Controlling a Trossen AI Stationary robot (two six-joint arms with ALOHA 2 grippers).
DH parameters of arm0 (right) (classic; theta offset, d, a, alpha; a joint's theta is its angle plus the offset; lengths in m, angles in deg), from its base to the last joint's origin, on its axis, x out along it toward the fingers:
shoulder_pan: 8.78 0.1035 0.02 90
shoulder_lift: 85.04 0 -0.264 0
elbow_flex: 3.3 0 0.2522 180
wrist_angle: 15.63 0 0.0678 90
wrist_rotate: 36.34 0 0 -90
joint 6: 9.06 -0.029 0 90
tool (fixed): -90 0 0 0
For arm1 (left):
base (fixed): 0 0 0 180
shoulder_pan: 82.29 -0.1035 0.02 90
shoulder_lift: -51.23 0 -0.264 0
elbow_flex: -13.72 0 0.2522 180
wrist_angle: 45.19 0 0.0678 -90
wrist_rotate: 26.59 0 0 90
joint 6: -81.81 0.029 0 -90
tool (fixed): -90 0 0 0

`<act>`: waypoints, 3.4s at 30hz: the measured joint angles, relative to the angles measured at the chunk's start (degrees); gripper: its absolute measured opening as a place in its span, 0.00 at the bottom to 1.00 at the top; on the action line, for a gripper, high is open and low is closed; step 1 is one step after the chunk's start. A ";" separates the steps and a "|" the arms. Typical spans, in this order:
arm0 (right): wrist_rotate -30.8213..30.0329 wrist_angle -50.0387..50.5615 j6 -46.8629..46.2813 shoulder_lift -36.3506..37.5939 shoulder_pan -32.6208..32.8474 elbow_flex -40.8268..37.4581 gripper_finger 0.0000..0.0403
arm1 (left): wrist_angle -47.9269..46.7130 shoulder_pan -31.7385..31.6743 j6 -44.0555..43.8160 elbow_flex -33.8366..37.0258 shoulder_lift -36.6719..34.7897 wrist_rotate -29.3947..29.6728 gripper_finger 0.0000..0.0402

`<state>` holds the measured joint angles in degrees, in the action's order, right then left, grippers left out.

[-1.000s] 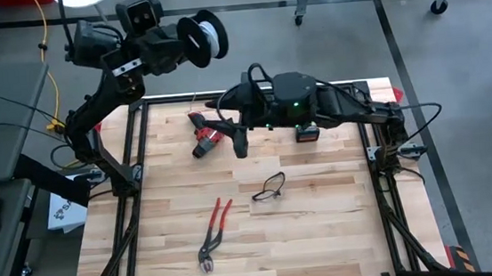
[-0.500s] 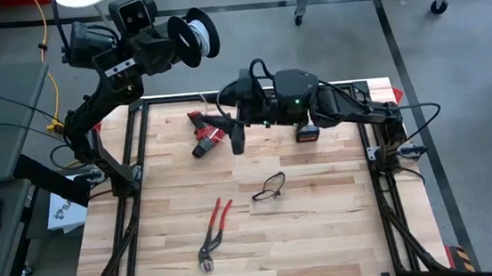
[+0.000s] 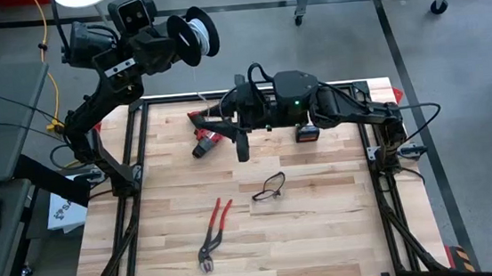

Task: Coil cords
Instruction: Coil the white wire onto the black spool

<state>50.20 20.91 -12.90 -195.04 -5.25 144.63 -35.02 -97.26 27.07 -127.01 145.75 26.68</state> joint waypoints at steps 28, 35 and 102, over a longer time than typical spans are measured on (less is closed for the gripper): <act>-5.42 17.56 0.38 12.20 9.55 0.00 0.00 | -56.12 -12.92 7.91 0.00 -14.88 -0.86 0.00; -10.02 18.35 2.40 14.80 9.24 0.00 0.00 | -69.61 -13.12 8.15 -0.02 -15.10 -0.90 0.00; 0.47 16.83 5.78 14.73 3.79 0.00 0.00 | -59.01 -9.15 3.31 0.02 -11.06 -5.56 0.00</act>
<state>50.67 37.74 -7.12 -180.30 -1.46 144.63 -94.02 -106.41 30.38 -126.99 134.69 21.12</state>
